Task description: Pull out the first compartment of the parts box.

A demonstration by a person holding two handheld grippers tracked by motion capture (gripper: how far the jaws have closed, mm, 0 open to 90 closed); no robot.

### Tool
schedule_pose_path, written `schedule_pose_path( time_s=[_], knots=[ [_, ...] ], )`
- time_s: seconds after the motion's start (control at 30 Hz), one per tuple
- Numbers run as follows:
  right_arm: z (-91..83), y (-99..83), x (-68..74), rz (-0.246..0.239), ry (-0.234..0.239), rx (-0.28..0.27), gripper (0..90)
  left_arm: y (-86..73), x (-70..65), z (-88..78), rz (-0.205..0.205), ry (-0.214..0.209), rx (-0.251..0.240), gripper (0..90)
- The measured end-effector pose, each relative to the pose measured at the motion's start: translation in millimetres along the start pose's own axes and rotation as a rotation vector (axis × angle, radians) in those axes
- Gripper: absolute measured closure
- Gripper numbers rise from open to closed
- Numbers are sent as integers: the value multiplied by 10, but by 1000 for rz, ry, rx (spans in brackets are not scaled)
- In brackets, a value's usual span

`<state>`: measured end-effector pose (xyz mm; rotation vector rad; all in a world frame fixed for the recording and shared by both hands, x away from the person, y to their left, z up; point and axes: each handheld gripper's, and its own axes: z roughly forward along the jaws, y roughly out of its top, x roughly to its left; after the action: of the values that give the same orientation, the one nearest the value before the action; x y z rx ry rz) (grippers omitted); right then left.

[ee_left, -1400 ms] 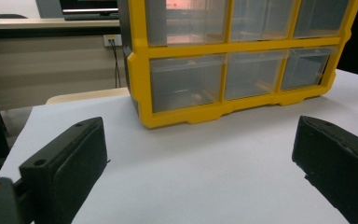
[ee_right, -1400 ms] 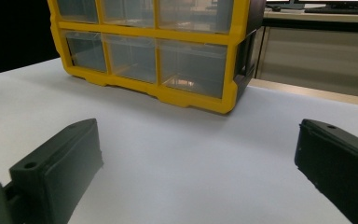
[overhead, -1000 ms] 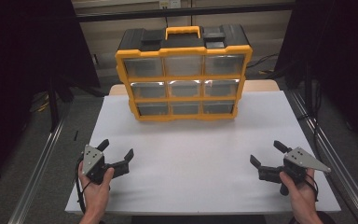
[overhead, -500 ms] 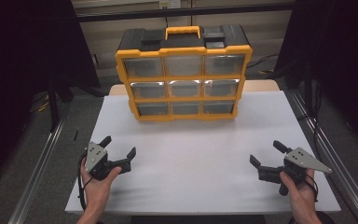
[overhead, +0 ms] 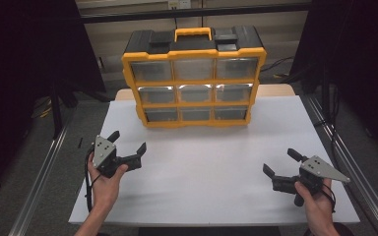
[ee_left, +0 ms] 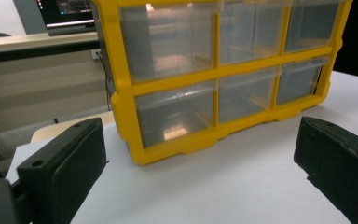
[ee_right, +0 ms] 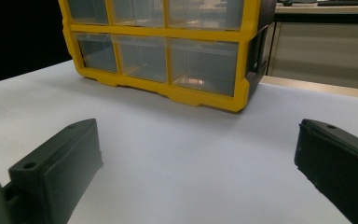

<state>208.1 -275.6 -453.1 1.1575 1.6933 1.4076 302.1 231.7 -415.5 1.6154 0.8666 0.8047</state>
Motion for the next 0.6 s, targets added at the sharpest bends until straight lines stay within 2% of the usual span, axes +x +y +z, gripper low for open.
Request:
schedule_pose_path(
  time_s=[0.03, 0.07, 0.1, 0.13, 0.2, 0.23, 0.27, 0.3, 0.37, 0.4, 0.5, 0.57, 0.6],
  knots=[
    [-2, 0, 3, -1, 2, 5, 3, 11, 16, 33, -16, -7, 18, 25],
    [-2, 0, 3, -1, 2, 5, 3, 11, 16, 33, -16, -7, 18, 25],
    [1, 0, 3, -4, 3, 4, 3, 22, 16, 68, -38, -14, 19, 26],
    [3, -1, 5, -5, 1, 3, 3, 33, 30, 75, -14, -20, 23, 26],
    [2, -2, 3, -6, 4, 6, 3, 69, 17, 91, 4, -30, 37, 23],
    [0, -1, 1, -4, 4, 5, 3, 89, 19, 102, -4, -54, 39, 23],
    [0, -1, 0, -5, 2, 5, 2, 107, 19, 109, 11, -57, 26, 26],
    [2, -1, -3, -9, 1, 5, 2, 117, 9, 111, 22, -40, 18, 30],
    [5, -2, -2, -6, -1, 7, 2, 138, 15, 136, 30, -39, 1, 30],
    [5, -2, -1, -4, -1, 9, 2, 154, 29, 141, 36, -36, 9, 32],
    [6, -2, -2, -7, -1, 8, 2, 188, 71, 171, 38, -47, 11, 53],
    [4, -2, 1, -8, 2, 11, 2, 228, 97, 195, 13, -58, 20, 51],
    [5, -2, 1, -8, -1, 10, 2, 261, 105, 208, 31, -45, 28, 52]
  ],
)
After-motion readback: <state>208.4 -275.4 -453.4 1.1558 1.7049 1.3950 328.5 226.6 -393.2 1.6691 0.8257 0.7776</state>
